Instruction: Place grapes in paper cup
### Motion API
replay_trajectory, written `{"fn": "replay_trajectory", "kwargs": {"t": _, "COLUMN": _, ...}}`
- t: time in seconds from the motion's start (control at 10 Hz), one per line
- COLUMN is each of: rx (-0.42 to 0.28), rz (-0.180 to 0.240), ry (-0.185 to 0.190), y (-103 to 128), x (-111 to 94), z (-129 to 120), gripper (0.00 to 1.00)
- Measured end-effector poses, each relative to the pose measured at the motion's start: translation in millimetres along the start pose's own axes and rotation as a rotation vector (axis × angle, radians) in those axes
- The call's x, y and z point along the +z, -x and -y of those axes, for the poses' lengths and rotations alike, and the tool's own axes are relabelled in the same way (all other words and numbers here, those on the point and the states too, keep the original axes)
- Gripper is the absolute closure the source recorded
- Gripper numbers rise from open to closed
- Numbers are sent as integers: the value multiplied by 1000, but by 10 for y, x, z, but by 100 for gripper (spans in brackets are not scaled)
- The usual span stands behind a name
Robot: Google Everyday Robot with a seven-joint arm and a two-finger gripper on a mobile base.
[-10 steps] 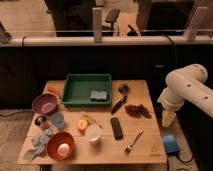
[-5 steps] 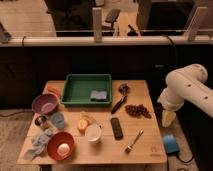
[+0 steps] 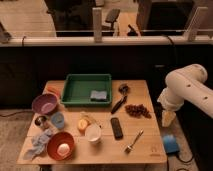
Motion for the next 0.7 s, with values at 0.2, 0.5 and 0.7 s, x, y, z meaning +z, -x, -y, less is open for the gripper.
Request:
{"fn": "replay_trajectory", "kwargs": {"t": 0.2, "rx": -50, "rz": 3, "ry": -15, "y": 222, "x": 45, "z": 93, "gripper": 20}}
{"fn": "replay_trajectory", "kwargs": {"t": 0.5, "rx": -105, "rz": 7, "ry": -36, "y": 365, "x": 130, "z": 191, "gripper": 20}}
{"fn": "replay_trajectory", "kwargs": {"t": 0.7, "rx": -139, "rz": 11, "ry": -49, "y": 459, "x": 168, "z": 266, "gripper": 20}}
